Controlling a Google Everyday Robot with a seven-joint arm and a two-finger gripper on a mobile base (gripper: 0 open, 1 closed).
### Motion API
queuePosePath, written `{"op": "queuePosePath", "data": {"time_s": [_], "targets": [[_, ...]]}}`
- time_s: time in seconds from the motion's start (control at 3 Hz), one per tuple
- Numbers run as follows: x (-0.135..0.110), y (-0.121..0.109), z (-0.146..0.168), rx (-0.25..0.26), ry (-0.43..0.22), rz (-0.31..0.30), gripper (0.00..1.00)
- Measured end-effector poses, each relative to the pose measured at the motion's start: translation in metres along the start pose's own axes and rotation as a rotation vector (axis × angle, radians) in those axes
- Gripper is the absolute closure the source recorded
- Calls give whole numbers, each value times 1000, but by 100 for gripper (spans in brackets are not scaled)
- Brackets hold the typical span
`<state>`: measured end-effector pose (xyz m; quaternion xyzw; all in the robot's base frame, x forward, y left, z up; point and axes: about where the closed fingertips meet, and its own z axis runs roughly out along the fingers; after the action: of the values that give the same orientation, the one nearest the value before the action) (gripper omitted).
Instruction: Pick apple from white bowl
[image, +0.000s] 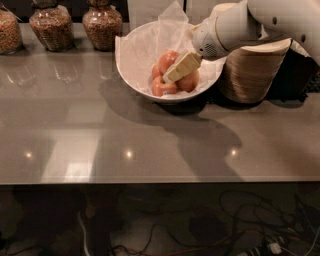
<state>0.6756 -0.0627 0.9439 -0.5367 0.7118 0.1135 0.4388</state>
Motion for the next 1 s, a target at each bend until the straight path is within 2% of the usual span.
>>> {"op": "queuePosePath", "data": {"time_s": [0.33,1.0], "targets": [[2,-1,12,-21,17,0,17],[9,14,40,-90,65,-3,22]]}}
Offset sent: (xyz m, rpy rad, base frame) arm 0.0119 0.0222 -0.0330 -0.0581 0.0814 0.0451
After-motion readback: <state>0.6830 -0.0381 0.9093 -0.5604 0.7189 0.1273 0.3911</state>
